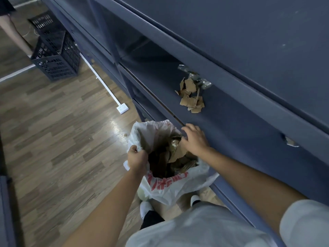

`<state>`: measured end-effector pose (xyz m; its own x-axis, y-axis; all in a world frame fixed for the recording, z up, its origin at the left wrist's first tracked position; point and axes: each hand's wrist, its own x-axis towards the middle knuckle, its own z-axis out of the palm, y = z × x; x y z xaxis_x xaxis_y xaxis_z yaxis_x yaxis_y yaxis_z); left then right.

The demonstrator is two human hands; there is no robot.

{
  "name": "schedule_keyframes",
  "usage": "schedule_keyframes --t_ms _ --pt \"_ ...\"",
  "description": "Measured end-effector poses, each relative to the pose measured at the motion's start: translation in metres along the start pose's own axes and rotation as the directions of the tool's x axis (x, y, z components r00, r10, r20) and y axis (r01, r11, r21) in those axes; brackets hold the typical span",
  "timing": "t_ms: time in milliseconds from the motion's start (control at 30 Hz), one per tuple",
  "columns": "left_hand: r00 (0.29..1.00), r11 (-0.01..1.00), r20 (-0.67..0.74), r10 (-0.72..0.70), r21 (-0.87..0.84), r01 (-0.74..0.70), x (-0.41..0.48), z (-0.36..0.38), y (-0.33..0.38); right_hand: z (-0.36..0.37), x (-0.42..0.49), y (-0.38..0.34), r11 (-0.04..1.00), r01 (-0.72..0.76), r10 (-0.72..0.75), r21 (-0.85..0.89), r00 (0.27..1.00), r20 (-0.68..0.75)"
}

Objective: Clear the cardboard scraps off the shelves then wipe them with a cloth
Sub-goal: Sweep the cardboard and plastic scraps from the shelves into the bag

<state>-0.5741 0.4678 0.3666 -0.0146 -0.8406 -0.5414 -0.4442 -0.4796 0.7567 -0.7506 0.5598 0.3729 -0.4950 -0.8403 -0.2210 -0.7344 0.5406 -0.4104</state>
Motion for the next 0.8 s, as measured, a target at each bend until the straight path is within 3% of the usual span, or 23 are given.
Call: schedule_keyframes --t_ms 133,300,633,800 --pt "0.997 0.999 0.067 0.024 -0.034 -0.021 0.015 -0.012 0.009 -0.008 0.017 -0.02 0.99 -0.11 0.11 -0.083 0.994 -0.007" --pt "0.989 0.998 0.129 0.067 0.003 -0.068 0.04 -0.026 0.019 -0.019 0.039 -0.037 0.979 -0.195 0.189 -0.057 0.978 -0.087" --pt "0.996 0.997 0.029 0.081 0.011 -0.082 0.069 -0.02 0.039 -0.045 0.098 -0.005 0.975 -0.214 0.207 -0.063 0.973 -0.101" --pt "0.997 0.995 -0.004 0.076 0.065 -0.076 0.069 -0.014 0.039 -0.039 0.11 0.008 0.973 -0.217 0.219 -0.078 0.975 0.021"
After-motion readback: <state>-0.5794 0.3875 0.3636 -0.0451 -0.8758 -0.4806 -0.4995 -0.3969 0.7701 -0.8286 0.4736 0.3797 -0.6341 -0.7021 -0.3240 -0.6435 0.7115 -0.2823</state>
